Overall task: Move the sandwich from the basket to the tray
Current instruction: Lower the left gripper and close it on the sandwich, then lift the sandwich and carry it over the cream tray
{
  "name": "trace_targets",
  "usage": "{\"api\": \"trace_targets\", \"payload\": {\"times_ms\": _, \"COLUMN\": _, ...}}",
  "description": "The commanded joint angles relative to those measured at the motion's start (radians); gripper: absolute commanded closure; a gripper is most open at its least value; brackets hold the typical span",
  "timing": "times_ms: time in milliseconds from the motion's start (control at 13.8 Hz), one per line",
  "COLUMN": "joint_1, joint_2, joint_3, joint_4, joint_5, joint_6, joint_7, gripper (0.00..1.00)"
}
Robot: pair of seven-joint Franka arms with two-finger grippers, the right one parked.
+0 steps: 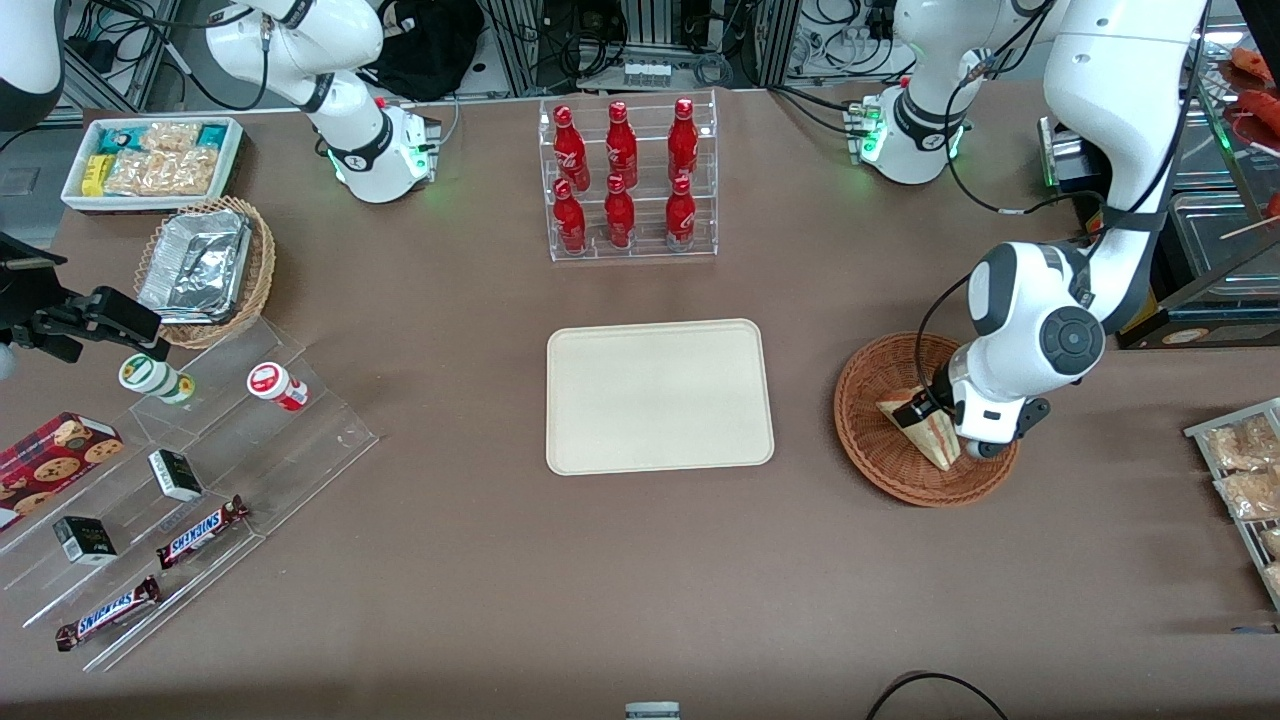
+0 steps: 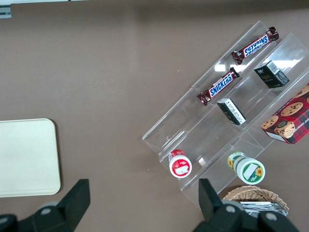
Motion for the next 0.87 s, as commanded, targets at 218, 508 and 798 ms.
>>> {"api": "trace_targets", "payload": {"times_ms": 218, "joint_1": 0.003, "joint_2": -0.034, "joint_3": 0.003, "joint_4": 0.022, "joint_5": 0.003, "joint_6": -0.023, "joint_7": -0.005, "gripper": 0.91}}
{"api": "trace_targets", "payload": {"times_ms": 508, "joint_1": -0.009, "joint_2": -0.059, "joint_3": -0.002, "joint_4": 0.241, "joint_5": 0.008, "joint_6": -0.353, "joint_7": -0.005, "gripper": 0.9}}
{"api": "trace_targets", "payload": {"times_ms": 798, "joint_1": -0.157, "joint_2": -0.029, "joint_3": -0.014, "joint_4": 0.369, "joint_5": 0.0, "joint_6": -0.444, "joint_7": -0.016, "gripper": 0.9}}
